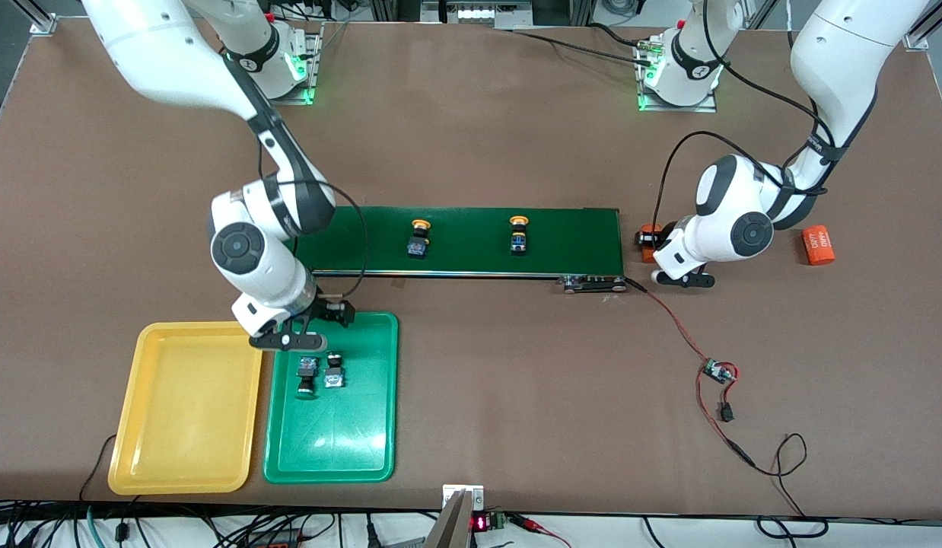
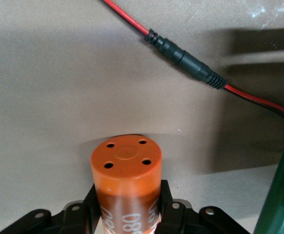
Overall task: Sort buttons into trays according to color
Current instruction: 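Grasp the orange cylinder with the left gripper while the right gripper returns, then place the orange cylinder on the conveyor belt with the left gripper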
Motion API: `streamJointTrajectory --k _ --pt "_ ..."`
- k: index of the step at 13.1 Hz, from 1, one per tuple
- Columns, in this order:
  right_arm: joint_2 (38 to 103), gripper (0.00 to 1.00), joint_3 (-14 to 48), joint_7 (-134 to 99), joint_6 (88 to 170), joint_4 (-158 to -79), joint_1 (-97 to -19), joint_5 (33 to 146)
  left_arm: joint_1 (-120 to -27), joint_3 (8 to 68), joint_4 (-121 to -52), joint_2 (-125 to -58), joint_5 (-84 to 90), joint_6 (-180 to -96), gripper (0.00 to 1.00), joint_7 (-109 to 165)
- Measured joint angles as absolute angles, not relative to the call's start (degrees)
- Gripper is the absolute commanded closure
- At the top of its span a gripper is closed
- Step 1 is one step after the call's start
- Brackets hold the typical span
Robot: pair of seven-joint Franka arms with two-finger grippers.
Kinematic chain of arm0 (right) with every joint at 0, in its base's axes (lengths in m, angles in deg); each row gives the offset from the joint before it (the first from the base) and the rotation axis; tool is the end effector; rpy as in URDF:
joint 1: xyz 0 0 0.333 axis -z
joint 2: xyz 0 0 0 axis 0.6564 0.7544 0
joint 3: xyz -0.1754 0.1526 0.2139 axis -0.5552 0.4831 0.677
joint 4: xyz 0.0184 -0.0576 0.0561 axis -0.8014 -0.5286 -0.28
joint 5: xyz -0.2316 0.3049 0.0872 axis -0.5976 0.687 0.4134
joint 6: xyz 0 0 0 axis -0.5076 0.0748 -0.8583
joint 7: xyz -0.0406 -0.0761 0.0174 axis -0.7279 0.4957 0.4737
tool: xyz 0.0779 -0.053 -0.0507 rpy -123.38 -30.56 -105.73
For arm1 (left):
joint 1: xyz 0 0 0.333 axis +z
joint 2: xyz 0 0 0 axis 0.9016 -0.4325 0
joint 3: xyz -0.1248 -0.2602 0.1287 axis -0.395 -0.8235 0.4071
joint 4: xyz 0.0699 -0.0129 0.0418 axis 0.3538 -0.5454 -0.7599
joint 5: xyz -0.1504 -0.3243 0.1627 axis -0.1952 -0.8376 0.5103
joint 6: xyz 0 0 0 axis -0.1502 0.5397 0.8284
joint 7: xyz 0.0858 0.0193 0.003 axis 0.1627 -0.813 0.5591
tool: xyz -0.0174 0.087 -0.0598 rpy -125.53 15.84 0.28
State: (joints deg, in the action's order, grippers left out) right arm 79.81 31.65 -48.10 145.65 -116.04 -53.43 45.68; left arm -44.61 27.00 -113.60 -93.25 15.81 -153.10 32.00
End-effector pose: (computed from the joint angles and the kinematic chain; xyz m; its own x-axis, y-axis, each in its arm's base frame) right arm 0.6394 0.2384 0.2788 0.9983 -0.0211 0.0551 -0.0201 -0.9996 -0.0182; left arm 0.5061 -0.0970 0.1673 0.9427 -0.0433 -0.3309 0.0027 -0.9905 0.1373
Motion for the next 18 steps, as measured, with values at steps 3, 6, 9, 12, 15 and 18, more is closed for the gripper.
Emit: streamJointTrajectory --k 3,6,9,12,15,18 --pt "71.66 0.15 33.25 -50.86 140.11 -121.71 -53.84 46.93 -44.52 26.71 -111.12 -90.25 16.12 -152.98 1.0 27.57" --pt "66.61 0.15 34.37 -53.87 140.18 -128.96 -54.4 47.94 -45.41 25.28 -108.75 -84.92 16.15 -151.24 0.96 20.74" --pt "65.7 0.15 36.76 -61.0 146.78 -134.22 -55.8 47.95 -49.9 23.91 -108.55 -83.18 16.42 -150.9 1.0 5.8" --pt "65.73 0.14 37.03 -63.09 151.79 -137.57 -57.7 47.91 -56.49 23.78 -108.58 -83.18 16.8 -150.9 1.0 -3.64" --pt "65.79 0.14 37.05 -61.62 152.47 -139.03 -58.23 46.56 -63.62 23.63 -108.65 -83.2 26.57 -150.86 1.0 -5.52" --pt "65.79 0.14 37.05 -58.39 152.47 -139.13 -58.3 45.91 -69.83 23.58 -108.74 -83.49 39.49 -150.39 1.0 -5.52"
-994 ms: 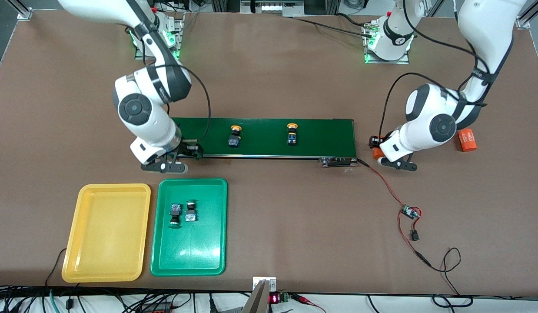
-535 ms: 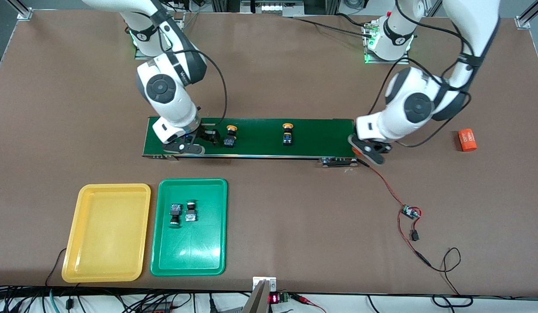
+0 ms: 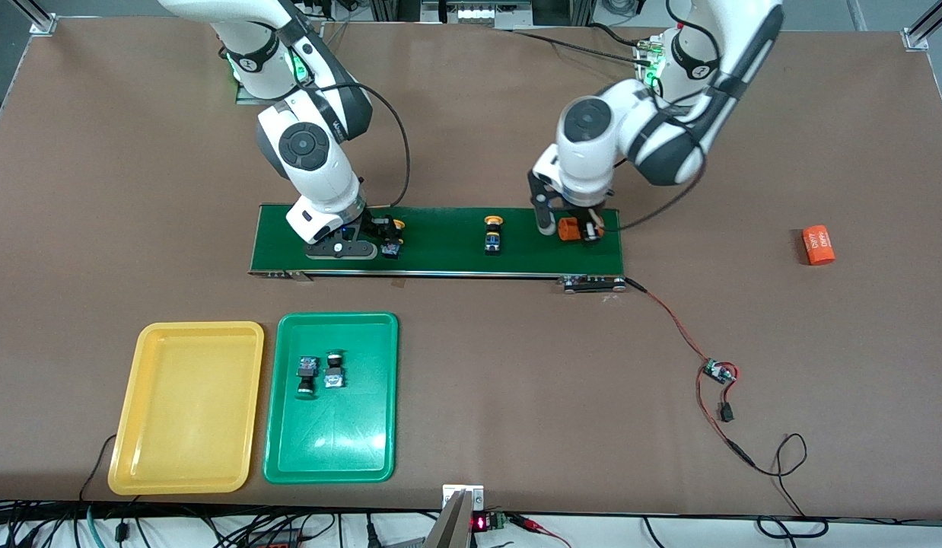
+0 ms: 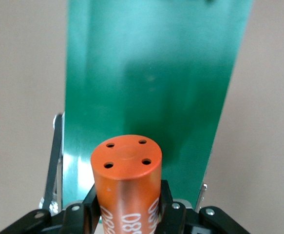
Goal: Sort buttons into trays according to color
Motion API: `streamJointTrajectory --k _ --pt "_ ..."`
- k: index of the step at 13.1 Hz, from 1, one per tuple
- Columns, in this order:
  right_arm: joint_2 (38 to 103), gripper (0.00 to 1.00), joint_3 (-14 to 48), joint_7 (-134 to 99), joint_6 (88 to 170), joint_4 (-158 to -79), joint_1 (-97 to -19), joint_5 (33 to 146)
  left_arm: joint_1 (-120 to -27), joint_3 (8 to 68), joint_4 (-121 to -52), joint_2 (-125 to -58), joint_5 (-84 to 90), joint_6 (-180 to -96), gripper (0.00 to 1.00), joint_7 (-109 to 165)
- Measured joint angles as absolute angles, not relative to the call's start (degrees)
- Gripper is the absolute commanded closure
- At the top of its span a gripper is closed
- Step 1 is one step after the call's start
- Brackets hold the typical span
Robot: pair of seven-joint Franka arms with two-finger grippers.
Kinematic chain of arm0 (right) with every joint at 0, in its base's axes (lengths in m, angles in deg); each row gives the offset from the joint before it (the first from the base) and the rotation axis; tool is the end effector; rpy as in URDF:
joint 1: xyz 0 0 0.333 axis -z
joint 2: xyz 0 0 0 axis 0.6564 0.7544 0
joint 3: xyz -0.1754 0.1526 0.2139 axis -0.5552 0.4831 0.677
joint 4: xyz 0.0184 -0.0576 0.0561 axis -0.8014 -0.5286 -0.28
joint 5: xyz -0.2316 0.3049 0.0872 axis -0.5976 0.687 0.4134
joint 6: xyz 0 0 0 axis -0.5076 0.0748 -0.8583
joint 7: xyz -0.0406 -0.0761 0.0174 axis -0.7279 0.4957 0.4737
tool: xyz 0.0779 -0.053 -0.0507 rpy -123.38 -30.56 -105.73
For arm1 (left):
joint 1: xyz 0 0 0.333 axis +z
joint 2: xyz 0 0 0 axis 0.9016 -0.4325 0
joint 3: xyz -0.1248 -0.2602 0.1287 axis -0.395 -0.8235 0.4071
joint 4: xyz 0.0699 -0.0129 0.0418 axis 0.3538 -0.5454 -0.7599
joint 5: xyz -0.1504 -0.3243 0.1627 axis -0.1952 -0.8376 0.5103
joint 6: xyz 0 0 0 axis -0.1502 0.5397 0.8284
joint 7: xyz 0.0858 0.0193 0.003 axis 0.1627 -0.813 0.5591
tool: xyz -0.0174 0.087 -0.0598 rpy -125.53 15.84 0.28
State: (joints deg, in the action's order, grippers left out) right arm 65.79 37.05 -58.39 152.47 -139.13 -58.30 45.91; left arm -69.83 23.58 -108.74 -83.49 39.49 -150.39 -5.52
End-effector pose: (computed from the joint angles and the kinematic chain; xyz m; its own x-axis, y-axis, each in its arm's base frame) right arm 0.4981 0.3069 0.2753 0.9998 0.0016 0.0176 0.0019 -0.9999 -0.0144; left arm 0.4506 -0.3347 0.2790 0.1264 -0.9750 -0.1827 -0.9896 -0.1110 -0.0919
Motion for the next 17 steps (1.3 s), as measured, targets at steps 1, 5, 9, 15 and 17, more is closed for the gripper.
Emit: streamJointTrajectory --k 1,5,9,15,17 --pt "65.79 0.14 37.05 -58.07 152.47 -139.13 -58.3 45.9 -70.84 23.59 -108.81 -83.82 41.81 -150.28 1.0 -5.72" --pt "66.14 0.14 37.05 -57.48 152.47 -139.22 -58.3 44.85 -71.26 23.88 -108.9 -85.94 45.43 -150.28 0.87 -7.39" --pt "67.03 0.14 37.05 -57.46 152.72 -139.24 -58.3 43.83 -71.44 23.87 -108.9 -88.04 45.71 -150.53 0.0 -7.16" --pt "67.22 0.14 36.99 -57.44 152.86 -139.25 -58.2 43.8 -70.77 25.57 -105.74 -85.32 45.7 -151.05 0.0 -6.73" --pt "67.63 0.27 36.92 -57.44 153.4 -139.24 -58.16 43.79 -67.28 27.56 -104.79 -82.35 45.14 -150.78 0.0 -6.68"
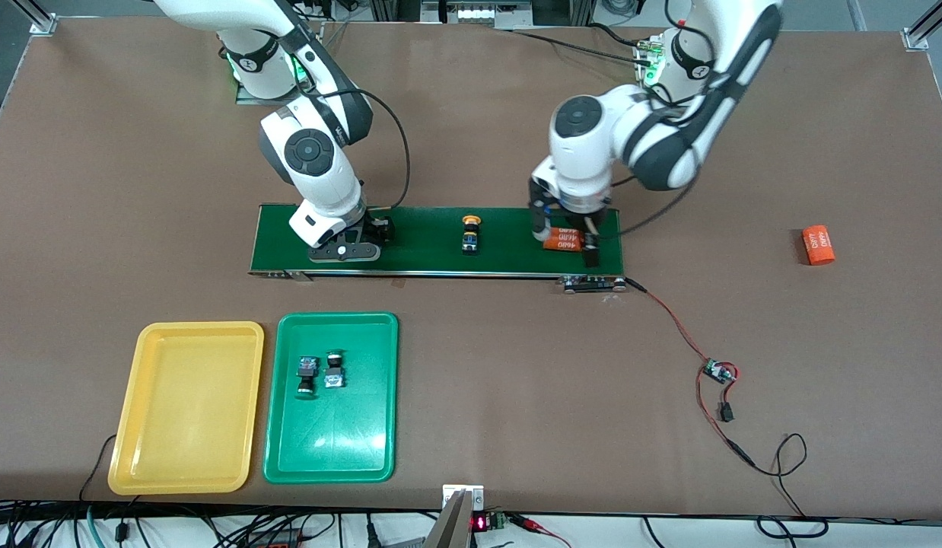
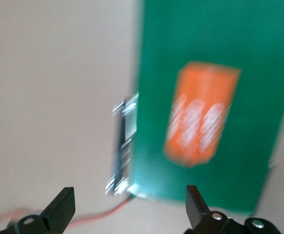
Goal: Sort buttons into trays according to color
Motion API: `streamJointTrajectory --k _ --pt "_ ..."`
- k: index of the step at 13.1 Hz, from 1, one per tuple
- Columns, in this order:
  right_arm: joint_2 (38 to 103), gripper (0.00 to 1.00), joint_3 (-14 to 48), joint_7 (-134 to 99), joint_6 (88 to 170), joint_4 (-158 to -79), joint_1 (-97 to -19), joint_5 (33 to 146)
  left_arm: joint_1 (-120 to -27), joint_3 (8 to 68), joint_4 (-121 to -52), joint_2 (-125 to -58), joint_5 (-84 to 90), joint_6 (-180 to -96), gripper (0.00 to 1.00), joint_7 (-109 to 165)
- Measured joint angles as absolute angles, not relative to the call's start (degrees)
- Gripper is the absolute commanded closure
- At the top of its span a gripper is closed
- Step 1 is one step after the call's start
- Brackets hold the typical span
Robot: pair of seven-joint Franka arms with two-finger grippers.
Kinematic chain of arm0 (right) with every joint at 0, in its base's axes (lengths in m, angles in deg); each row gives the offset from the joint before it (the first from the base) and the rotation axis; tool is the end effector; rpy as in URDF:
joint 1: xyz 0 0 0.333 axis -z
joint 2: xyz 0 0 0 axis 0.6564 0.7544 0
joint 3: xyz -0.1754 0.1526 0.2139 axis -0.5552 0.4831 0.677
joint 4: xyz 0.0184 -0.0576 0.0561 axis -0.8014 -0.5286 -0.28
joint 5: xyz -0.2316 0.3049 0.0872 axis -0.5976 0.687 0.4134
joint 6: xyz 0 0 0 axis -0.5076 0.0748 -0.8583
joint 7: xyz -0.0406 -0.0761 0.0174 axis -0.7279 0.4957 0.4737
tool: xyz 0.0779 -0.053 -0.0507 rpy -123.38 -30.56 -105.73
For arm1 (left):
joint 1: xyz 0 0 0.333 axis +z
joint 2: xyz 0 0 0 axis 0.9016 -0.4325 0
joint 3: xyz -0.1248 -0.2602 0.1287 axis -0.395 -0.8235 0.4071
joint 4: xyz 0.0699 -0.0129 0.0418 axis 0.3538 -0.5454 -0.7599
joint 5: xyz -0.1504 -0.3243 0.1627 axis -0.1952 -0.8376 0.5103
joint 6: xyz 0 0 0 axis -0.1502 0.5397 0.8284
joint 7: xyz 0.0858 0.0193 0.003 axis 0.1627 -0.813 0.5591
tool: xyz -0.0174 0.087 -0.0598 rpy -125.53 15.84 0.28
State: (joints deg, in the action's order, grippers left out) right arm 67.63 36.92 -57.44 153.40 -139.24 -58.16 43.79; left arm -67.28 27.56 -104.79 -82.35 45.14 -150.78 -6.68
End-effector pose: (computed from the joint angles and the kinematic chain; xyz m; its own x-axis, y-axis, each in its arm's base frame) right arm 0.4983 0.3046 0.2577 0.9990 0.0418 0.0127 0.0418 -0.9991 0.0070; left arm 0.5092 -0.2887 0.3126 0.1807 -0.9643 -0.1934 -0.9662 -0.1373 -0.2184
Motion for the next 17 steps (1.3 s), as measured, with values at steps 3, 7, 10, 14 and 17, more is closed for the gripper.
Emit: streamJointTrajectory --k 3,7,10,14,17 --pt "68.55 0.62 36.81 -57.33 154.38 -139.24 -58.04 43.67 -56.08 28.34 -104.85 -80.03 44.85 -150.3 0.0 -7.29" --pt "68.7 0.97 36.79 -57.03 154.46 -139.21 -57.57 43.53 -42.82 28.67 -105.67 -80.69 42.75 -150.27 0.0 -7.46" --pt "68.57 0.98 36.7 -56.28 154.54 -137.48 -56.56 43.5 -31.54 28.92 -105.88 -82.54 33.04 -150.43 0.0 -8.06" --pt "68.76 0.98 36.28 -51.45 149.28 -128.38 -53.56 43.45 -22.01 29.07 -105.98 -86.65 30.4 -151.78 0.0 -4.57" --pt "71.7 0.98 35.76 -41.86 145.23 -120.64 -46.59 43.47 -13.6 29.2 -106.11 -89.85 30.38 -154.77 0.0 -3.83"
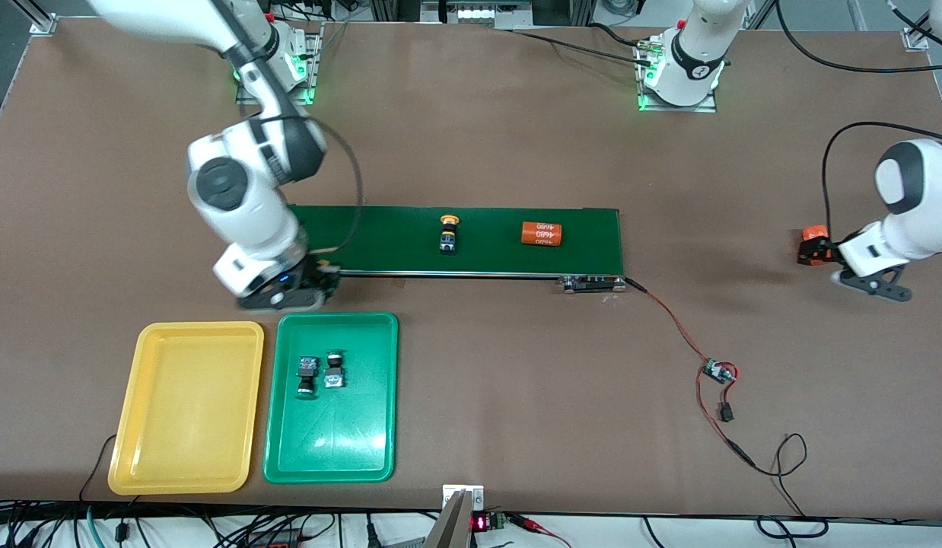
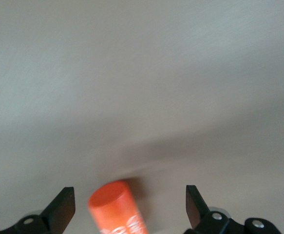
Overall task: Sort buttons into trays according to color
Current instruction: 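Carry the button to the yellow tray while the left gripper reaches cylinder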
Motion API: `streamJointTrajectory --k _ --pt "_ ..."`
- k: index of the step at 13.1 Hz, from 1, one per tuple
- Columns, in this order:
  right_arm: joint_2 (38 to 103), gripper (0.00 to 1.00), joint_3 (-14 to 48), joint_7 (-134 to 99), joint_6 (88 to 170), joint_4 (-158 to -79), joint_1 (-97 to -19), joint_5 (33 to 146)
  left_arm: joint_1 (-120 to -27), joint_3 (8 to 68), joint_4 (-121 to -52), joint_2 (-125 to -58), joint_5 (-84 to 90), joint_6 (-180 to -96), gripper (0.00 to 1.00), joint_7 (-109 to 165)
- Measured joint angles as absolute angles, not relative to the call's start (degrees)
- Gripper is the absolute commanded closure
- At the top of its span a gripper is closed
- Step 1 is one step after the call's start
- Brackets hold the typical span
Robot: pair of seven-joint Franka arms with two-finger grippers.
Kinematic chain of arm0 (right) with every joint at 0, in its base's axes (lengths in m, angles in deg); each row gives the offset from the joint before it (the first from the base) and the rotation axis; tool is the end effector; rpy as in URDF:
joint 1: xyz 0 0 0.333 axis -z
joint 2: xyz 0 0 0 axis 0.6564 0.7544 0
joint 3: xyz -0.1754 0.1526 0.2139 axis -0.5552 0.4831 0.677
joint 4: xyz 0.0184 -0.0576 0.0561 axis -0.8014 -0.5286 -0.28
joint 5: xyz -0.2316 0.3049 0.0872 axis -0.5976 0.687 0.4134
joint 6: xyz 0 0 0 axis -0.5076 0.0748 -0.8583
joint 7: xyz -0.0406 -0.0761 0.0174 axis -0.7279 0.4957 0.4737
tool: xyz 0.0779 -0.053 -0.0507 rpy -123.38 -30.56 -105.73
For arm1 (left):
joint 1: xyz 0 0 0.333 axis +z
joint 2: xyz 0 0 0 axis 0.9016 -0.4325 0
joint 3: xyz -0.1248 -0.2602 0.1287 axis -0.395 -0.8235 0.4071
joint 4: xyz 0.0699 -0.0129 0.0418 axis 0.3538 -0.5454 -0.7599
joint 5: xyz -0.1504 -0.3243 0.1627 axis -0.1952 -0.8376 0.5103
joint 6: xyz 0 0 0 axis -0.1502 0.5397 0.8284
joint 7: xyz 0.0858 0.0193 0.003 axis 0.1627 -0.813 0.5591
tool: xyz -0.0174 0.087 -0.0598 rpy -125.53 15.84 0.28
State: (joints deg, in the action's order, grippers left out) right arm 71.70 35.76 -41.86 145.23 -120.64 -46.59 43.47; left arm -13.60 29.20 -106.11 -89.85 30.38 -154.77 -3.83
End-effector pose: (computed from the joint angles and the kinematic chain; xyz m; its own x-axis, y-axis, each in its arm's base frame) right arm 0.6334 0.1992 0.3398 0.9908 0.0622 0.1203 0.0633 -0.9980 -0.0055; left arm 0.5246 0.2382 0.2374 0.9677 -0.2339 -0.0939 -0.2326 -0.9723 0.0244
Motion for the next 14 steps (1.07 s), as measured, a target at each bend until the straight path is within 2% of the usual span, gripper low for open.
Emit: streamJointTrajectory --k 5,9,10,12,14 --pt "81.07 0.98 35.6 -28.55 141.82 -110.32 -35.37 43.5 -5.85 29.5 -109.31 -91.2 30.37 -154.98 0.0 -1.61" --pt "86.63 0.96 35.58 -18.83 141.23 -103.94 -29.79 43.51 -5.54 29.69 -110.79 -91.45 30.37 -155.58 0.0 3.61" --pt "87.64 0.72 35.52 -17.64 141.21 -102.67 -29.34 43.51 -5.84 29.62 -110.81 -91.45 30.37 -155.58 0.0 4.82" --pt "89.14 0.42 35.06 -17.04 141.2 -101.01 -29.24 43.51 -7.26 29.53 -110.85 -91.65 30.37 -155.59 0.0 6.84" --pt "90.07 0.26 34.66 -16.93 141.21 -100.52 -29.17 43.51 -8.86 29.48 -110.85 -92.38 30.37 -155.62 0.01 7.88"
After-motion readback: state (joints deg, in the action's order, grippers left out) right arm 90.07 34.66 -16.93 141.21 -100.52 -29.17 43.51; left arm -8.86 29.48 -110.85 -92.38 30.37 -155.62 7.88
